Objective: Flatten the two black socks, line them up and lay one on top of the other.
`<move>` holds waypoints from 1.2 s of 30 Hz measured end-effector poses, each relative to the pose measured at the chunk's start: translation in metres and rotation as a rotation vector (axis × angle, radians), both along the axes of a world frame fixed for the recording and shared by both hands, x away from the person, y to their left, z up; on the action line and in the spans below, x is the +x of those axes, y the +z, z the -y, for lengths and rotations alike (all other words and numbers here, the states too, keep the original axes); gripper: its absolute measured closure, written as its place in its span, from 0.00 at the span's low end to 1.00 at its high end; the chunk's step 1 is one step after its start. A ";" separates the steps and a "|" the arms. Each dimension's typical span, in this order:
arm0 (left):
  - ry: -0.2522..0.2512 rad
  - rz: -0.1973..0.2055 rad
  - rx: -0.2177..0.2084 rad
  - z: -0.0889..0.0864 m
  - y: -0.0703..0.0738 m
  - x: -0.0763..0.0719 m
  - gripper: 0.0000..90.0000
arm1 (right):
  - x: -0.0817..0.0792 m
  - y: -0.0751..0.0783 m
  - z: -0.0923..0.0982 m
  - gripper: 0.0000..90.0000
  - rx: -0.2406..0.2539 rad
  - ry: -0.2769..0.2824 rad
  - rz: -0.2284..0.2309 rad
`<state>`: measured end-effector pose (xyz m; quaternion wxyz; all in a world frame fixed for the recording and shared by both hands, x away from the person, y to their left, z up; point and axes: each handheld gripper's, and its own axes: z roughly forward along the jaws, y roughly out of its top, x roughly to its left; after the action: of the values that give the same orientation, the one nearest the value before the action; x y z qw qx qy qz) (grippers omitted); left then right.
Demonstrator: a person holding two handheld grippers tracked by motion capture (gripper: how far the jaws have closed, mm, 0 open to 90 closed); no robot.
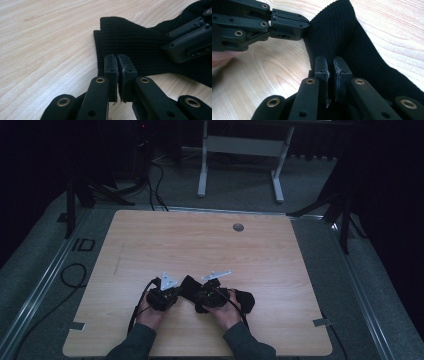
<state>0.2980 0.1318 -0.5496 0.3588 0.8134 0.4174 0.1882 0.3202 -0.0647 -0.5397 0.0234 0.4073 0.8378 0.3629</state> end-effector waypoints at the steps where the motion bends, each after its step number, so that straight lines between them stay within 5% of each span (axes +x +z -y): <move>1: 0.005 0.004 -0.004 0.001 -0.001 0.001 0.96 | 0.000 0.000 0.000 0.93 0.000 0.000 -0.003; 6: 0.009 0.029 0.026 0.005 -0.006 0.004 0.96 | 0.001 -0.001 -0.001 0.93 -0.004 -0.003 -0.005; 11: 0.016 0.032 0.104 0.010 -0.013 0.006 0.98 | 0.001 -0.002 -0.002 0.90 -0.010 0.005 -0.010; 15: 0.013 0.019 0.100 0.012 -0.012 0.005 1.00 | 0.000 0.003 -0.001 0.84 0.002 0.014 -0.002; 21: 0.015 0.012 0.075 0.011 -0.012 0.005 0.99 | 0.003 0.007 0.007 0.91 0.004 0.002 0.005; 29: 0.053 0.033 -0.016 -0.002 -0.002 0.005 0.98 | 0.001 0.017 0.011 0.92 0.040 -0.037 0.051; 36: 0.014 0.040 -0.014 0.004 -0.003 0.007 0.97 | 0.009 0.003 0.004 0.92 -0.017 -0.057 0.009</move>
<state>0.3050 0.1278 -0.5521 0.3715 0.8041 0.4169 0.2041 0.3291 -0.0691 -0.5365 0.0409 0.4289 0.8288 0.3570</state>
